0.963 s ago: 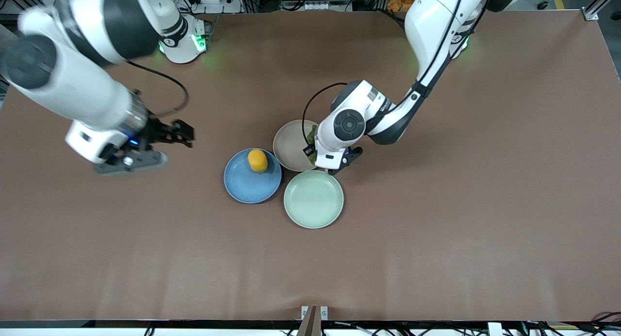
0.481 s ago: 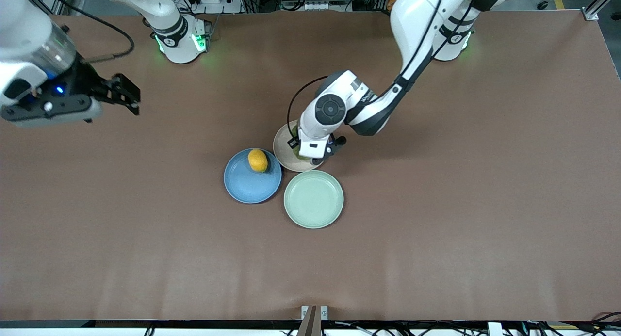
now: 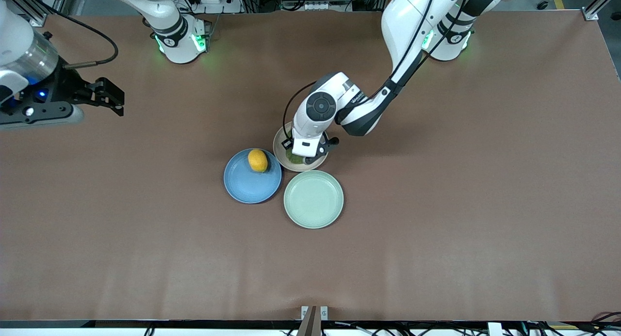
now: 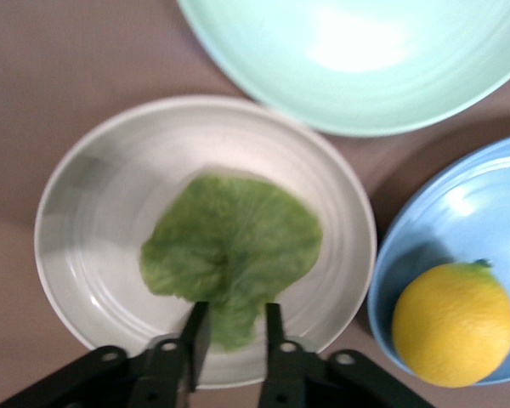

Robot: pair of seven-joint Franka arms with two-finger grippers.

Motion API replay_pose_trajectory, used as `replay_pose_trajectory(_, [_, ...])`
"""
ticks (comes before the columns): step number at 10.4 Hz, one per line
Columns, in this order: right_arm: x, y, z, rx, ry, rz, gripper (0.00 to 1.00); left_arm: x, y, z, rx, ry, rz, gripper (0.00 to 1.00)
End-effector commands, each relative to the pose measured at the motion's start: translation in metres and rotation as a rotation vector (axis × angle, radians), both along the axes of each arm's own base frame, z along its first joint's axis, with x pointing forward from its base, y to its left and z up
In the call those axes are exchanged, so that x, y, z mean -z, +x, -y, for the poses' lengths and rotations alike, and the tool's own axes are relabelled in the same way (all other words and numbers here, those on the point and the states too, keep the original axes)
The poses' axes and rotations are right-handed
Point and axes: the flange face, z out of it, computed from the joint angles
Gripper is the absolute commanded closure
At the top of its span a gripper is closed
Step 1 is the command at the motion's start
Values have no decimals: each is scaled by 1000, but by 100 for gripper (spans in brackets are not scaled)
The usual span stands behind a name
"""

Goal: Place lemon and lettuce in plates

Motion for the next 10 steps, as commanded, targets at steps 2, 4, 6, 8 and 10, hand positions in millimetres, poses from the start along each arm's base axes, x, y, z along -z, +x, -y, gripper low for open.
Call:
replay_pose_trajectory(2, [10,-2,31,52,-19,-23,0,-73,35,-41,98,94,131,0])
replay_pose_trajectory(4, [16,0,69,119,-13,-42,0,-134,64,-88,216,106,197,0])
replay_pose_trajectory(6, [30,2,87,152,-16,-68,0,-182,82,-131,302,124,232,0])
replay_pose_trajectory(8, [39,1,100,174,-17,-88,0,-224,102,-183,349,153,269,0])
replay_pose_trajectory(10, [46,-1,110,205,-21,-125,0,-260,114,-232,399,173,291,0])
